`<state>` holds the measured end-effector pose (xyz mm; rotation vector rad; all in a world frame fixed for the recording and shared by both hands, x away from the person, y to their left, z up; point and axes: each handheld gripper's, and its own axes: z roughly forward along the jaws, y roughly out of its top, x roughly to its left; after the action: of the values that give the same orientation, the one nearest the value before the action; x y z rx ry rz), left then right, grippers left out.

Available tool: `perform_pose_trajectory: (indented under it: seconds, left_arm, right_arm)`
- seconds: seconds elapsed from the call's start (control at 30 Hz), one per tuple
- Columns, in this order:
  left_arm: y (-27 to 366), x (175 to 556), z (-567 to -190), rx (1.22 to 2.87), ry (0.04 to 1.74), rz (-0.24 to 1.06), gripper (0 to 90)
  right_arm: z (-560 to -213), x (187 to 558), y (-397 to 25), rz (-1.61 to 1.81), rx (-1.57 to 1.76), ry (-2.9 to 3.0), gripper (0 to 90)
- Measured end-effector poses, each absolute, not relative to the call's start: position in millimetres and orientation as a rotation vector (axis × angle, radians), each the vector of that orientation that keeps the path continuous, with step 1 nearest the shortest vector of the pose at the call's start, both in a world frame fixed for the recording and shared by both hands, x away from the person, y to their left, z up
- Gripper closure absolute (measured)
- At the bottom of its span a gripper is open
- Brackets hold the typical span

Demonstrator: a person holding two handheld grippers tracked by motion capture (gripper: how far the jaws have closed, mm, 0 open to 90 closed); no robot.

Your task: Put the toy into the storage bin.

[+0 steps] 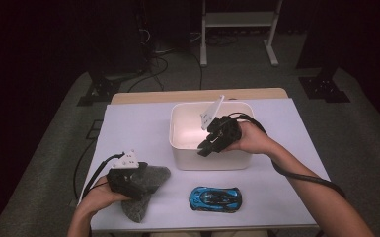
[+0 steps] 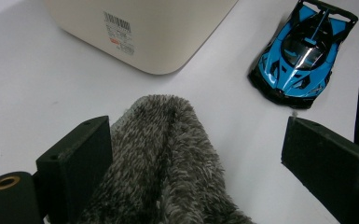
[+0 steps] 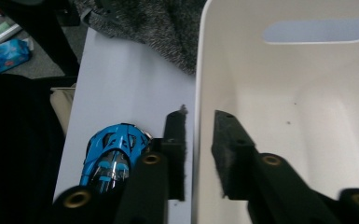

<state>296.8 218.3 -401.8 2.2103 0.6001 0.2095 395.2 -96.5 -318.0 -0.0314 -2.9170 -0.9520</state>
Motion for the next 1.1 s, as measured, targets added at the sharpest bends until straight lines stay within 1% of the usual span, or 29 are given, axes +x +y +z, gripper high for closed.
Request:
perform_pose_trajectory:
  seconds: [0.07, 0.13, 0.2, 0.27, 0.33, 0.47, 0.6, 0.7, 0.9, 1.1]
  left_arm:
    - [218, 297, -402, 2.21, 0.599, 0.212, 8.3]
    - [218, 297, -402, 2.207, 0.599, 0.212, 8.2]
    - [219, 297, -402, 2.207, 0.598, 0.216, 8.2]
    - [219, 297, -402, 2.201, 0.605, 0.217, 8.3]
    - [219, 297, -402, 2.198, 0.608, 0.216, 8.2]
    - [219, 297, -403, 2.197, 0.617, 0.224, 8.3]
    - [219, 297, -402, 2.199, 0.62, 0.23, 8.2]
    - [218, 296, -402, 2.205, 0.619, 0.23, 8.2]
    - [218, 296, -401, 2.206, 0.618, 0.235, 8.2]
    - [218, 294, -400, 2.207, 0.622, 0.247, 8.2]
  right_arm:
    - [-316, 395, -98, -0.966, -0.052, -2.908, 66.1]
    - [-314, 394, -100, -0.978, -0.062, -2.892, 60.3]
    - [-313, 392, -102, -0.99, -0.072, -2.893, 57.0]
    - [-311, 389, -104, -1.001, -0.077, -2.903, 51.3]
    - [-308, 387, -107, -1.02, -0.087, -2.891, 49.0]
    - [-303, 380, -112, -1.077, -0.106, -2.872, 38.5]
    - [-298, 370, -118, -1.117, -0.104, -2.863, 33.9]
    - [-296, 362, -122, -1.131, -0.097, -2.859, 27.3]
    - [-296, 345, -132, -1.168, -0.091, -2.847, 20.7]
    - [-303, 328, -137, -1.175, -0.071, -2.85, 18.1]
